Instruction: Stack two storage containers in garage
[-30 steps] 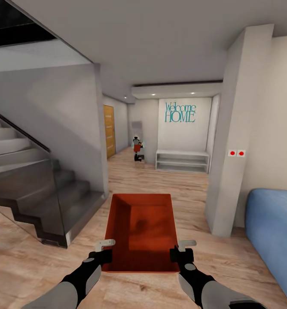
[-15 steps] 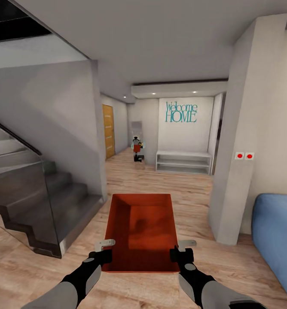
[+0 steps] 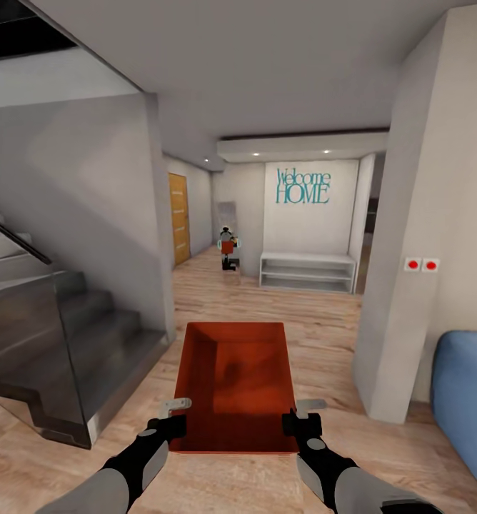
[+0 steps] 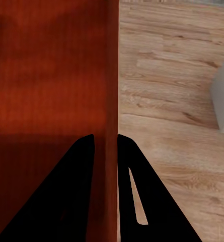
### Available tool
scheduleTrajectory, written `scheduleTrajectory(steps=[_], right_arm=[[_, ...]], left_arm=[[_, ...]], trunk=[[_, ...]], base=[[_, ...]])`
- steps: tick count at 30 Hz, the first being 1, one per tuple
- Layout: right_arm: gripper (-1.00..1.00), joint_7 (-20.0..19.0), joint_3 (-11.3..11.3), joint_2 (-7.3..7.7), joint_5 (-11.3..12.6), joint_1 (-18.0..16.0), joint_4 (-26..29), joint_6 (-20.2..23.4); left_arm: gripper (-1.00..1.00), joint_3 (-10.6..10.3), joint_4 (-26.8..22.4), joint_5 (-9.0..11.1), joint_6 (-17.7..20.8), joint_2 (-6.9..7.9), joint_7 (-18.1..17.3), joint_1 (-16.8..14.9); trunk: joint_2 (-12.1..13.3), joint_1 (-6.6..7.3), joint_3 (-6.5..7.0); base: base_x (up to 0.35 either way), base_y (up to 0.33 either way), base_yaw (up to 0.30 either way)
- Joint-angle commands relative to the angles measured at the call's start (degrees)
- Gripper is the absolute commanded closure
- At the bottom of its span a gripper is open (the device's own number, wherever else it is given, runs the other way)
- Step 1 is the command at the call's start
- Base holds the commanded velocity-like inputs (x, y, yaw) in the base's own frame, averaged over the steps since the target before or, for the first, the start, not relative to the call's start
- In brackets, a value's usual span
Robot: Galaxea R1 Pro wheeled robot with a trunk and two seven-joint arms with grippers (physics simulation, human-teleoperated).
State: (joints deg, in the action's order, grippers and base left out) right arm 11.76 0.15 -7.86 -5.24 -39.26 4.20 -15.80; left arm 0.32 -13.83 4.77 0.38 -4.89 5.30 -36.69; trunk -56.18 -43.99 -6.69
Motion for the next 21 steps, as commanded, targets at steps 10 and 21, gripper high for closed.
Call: scheduleTrajectory(steps=[10, 21], right_arm=[[1.00, -0.59, -4.72, -0.04, 0.93, -0.12, 2.22, 0.25], [1.00, -0.59, -4.72, -0.04, 0.93, -0.12, 2.22, 0.23]], left_arm=[[1.00, -0.40, -0.05, -0.11, 0.06, 0.32, 2.08, 0.04], [1.00, -0.42, -0.05, -0.15, 0.04, 0.31, 2.08, 0.03]], trunk=[[-0.06, -0.04, -0.09], [-0.06, -0.04, -0.09]], base=[[0.321, 0.000, 0.000], [0.321, 0.000, 0.000]])
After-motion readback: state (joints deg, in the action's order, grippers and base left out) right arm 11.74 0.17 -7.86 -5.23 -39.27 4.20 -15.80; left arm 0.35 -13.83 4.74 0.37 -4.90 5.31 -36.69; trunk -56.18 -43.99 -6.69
